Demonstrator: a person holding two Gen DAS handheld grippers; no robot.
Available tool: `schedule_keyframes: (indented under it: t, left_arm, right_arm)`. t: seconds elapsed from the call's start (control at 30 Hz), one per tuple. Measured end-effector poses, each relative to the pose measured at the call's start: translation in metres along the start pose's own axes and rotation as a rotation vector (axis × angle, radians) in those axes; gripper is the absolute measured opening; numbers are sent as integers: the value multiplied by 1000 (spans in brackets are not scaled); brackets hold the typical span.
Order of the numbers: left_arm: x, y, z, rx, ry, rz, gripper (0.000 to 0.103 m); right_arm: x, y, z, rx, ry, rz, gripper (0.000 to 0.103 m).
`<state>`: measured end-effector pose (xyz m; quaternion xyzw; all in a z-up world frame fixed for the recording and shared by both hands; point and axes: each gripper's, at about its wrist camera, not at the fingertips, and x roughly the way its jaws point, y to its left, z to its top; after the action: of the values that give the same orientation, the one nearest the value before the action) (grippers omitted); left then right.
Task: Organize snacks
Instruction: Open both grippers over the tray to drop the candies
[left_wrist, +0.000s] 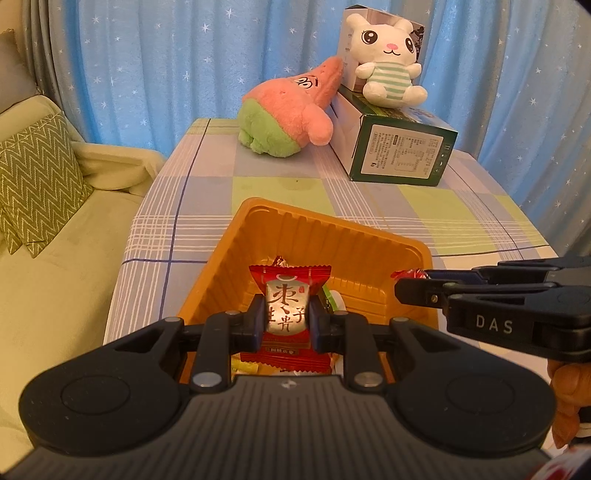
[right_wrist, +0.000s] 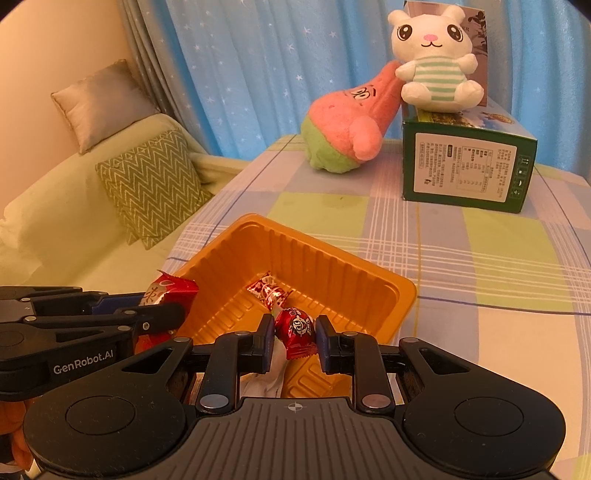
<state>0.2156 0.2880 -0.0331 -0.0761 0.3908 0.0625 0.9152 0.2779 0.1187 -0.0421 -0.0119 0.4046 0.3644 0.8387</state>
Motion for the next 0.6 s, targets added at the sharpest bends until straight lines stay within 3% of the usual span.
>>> schedule_keyframes:
  t: [0.17, 0.2, 0.27, 0.6]
  left_arm:
    - [8, 1, 2, -12, 3, -1, 23]
    - [11, 2, 2, -19, 9, -2, 30]
    - [11, 3, 1, -24, 13, 2, 34]
    - [4, 2, -6, -11, 9, 17, 34]
  right_arm:
    - [5, -3, 1, 5, 7, 0, 24]
    - [6, -3, 1, 6, 7, 1, 24]
    - [6, -4, 1, 9, 7, 1, 24]
    - [6, -14, 1, 32, 9, -2, 24]
